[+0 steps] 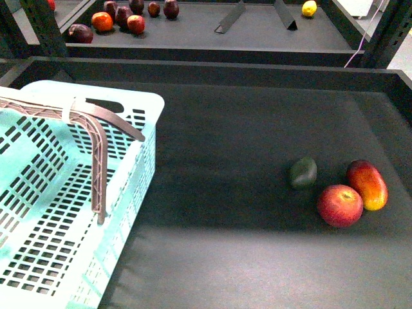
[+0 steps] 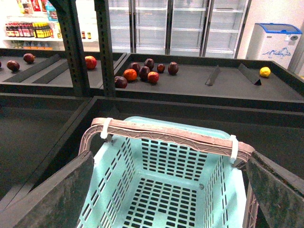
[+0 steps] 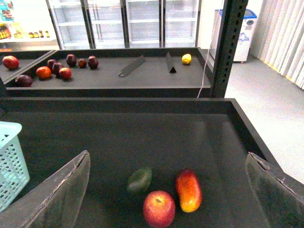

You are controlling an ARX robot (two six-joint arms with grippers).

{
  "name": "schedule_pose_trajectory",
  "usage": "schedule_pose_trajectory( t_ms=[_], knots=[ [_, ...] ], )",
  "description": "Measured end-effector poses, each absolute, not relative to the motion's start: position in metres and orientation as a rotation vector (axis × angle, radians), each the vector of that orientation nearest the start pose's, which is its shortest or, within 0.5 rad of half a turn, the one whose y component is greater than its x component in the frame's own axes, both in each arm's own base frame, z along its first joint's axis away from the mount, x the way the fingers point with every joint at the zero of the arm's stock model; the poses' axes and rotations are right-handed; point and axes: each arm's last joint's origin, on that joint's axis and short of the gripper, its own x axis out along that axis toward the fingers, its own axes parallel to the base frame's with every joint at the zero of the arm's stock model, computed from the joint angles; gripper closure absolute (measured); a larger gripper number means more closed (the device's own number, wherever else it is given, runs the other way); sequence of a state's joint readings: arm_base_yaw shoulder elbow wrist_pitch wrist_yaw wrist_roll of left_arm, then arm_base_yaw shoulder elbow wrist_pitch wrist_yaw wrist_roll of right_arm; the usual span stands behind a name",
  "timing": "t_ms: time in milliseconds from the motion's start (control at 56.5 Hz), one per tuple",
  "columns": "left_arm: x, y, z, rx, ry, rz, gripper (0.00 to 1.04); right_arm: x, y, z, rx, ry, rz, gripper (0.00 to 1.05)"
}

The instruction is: Pick apple with right arm and hold basket with left

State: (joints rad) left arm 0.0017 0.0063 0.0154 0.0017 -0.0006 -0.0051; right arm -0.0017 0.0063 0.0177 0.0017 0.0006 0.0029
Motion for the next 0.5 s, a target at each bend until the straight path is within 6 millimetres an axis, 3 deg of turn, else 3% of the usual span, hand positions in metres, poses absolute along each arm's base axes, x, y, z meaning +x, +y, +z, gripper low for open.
schedule_pose_trajectory(
  t_ms=[496],
  knots=[
    [0.0971, 0.0002, 0.1685, -0.005, -0.011, 0.002, 0.07, 0.0970, -0.0002, 0.1692, 0.003, -0.013, -0.002, 0.09]
  ],
)
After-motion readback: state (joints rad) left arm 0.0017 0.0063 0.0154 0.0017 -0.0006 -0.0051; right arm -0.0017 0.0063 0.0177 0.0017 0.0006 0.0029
